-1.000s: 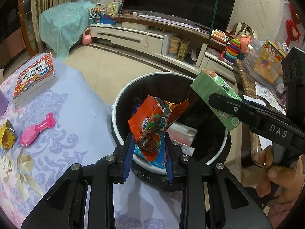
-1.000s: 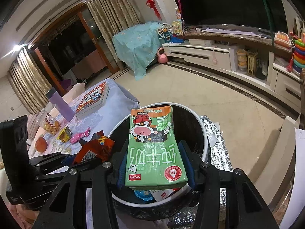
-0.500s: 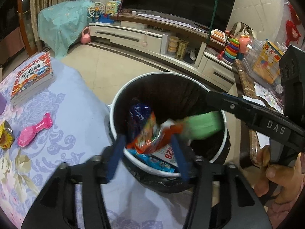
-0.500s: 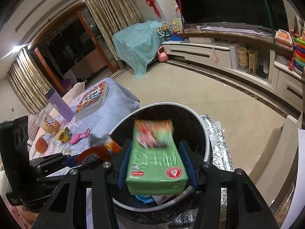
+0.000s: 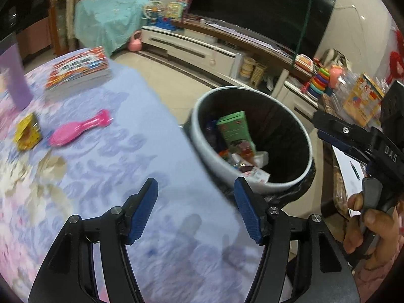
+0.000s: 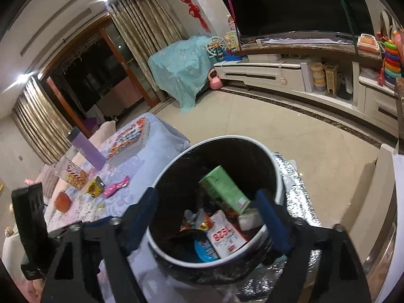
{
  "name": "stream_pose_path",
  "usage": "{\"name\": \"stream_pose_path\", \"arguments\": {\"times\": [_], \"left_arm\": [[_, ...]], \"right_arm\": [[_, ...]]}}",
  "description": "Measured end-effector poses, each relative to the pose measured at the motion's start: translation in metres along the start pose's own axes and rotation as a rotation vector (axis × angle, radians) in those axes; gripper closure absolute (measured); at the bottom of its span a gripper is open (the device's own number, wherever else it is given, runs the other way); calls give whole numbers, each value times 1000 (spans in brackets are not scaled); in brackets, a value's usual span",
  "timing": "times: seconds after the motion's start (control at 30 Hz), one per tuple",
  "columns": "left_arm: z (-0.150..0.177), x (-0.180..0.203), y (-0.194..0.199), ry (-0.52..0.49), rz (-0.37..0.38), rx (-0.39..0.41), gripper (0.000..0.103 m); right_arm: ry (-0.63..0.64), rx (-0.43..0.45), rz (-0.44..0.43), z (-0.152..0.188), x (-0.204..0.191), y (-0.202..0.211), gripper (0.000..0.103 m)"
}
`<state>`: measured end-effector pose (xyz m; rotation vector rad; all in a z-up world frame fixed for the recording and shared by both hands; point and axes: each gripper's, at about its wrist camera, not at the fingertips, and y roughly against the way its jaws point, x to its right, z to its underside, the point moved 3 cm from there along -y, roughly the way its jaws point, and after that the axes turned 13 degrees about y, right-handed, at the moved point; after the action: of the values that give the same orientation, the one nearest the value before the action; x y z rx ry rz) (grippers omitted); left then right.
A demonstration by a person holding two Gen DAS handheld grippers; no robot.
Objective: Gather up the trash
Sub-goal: 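Move both open tools back toward the table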
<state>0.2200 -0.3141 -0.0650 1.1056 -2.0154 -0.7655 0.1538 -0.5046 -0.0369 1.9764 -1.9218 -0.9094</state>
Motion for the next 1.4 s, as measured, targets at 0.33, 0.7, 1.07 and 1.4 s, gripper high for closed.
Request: {"name": "stream_pose_path", "arguments": {"times": [0.33, 0.7, 1.07, 1.4], "left_arm": [[17, -65, 30, 112, -65, 46, 32], [29, -122, 50, 200, -111, 69, 30], [33, -167, 65, 260, -143, 93, 30], [32, -208, 69, 315, -188, 103, 30]], "right_arm": [[23, -19, -68, 23, -49, -2, 7], [85, -58, -157, 36, -117, -17, 5], [147, -106, -210, 48, -168, -38, 5], [192, -134, -219, 46, -194, -66, 5]]}}
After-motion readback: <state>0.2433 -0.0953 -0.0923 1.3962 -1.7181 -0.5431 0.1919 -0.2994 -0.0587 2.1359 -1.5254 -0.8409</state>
